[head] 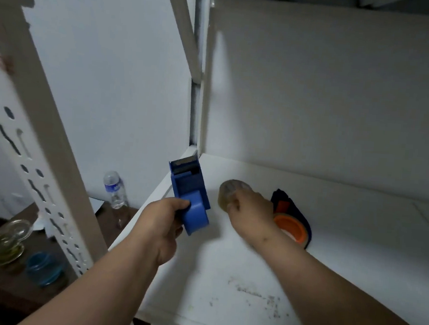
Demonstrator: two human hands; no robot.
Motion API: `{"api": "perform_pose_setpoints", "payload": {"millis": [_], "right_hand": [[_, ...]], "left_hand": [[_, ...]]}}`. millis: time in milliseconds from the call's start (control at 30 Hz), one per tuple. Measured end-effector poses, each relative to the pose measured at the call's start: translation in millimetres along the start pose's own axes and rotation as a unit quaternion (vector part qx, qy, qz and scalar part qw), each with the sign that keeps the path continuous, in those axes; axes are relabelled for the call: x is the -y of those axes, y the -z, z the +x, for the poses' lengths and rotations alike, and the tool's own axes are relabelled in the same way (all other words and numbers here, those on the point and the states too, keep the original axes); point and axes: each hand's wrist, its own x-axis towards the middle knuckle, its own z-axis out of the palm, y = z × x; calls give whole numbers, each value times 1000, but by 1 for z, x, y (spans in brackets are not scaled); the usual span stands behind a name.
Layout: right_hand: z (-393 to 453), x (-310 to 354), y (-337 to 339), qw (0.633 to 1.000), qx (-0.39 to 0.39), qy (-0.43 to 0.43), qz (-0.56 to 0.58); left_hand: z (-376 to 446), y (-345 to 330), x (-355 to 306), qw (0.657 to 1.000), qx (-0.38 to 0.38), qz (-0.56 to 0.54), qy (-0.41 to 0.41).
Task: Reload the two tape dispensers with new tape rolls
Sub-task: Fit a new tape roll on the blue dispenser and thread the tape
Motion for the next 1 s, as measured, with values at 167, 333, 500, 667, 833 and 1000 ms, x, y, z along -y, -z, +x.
{"api": "perform_pose_setpoints", "payload": {"millis": [167, 333, 500, 667, 833, 1000], "right_hand": [[-68, 9, 27, 992, -1, -48, 117], [-138, 18, 52, 978, -43, -112, 170], [-213, 0, 91, 967, -73, -187, 156], [-283, -51, 132, 938, -122, -268, 185], [-356, -117, 171, 915, -155, -319, 194], [-434, -199, 235, 908, -139, -359, 163]], "left_hand": [[-28, -7, 3, 994, 70, 78, -30], [-70, -20, 24, 972, 144, 153, -104], [-124, -57, 68, 940, 248, 196, -124], [-174, -107, 121, 917, 306, 226, -123], [-229, -173, 182, 909, 333, 228, -101], [-289, -255, 241, 911, 351, 207, -68]]}}
